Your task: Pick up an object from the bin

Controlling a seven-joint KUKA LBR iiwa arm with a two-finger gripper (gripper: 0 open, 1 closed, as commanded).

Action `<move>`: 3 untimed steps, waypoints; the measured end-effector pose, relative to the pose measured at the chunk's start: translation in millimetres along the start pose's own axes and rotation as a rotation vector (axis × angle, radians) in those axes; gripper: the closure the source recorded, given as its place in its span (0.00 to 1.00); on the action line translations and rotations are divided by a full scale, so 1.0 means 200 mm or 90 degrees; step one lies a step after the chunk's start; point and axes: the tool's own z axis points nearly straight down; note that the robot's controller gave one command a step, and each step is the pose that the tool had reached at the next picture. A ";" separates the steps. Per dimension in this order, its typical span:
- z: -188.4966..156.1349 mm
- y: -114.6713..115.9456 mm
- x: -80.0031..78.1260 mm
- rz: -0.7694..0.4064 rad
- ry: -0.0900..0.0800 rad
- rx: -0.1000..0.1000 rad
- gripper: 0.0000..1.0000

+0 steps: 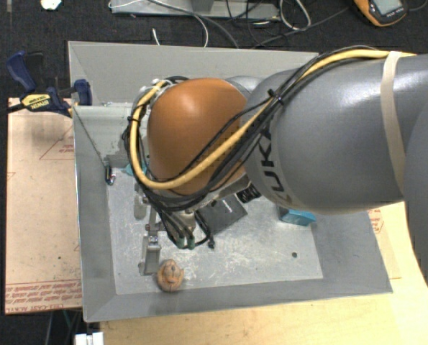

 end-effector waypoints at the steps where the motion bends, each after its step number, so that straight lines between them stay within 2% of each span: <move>1: -0.02 -0.01 -0.01 0.003 -0.005 -0.001 0.00; 2: 0.04 -0.05 -0.01 -0.020 -0.010 -0.005 0.00; 3: 0.28 -0.20 -0.01 -0.211 -0.009 -0.002 0.00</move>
Offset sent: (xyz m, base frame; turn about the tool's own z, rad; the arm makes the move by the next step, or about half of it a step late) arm 0.0038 -0.0821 -0.0874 -0.1683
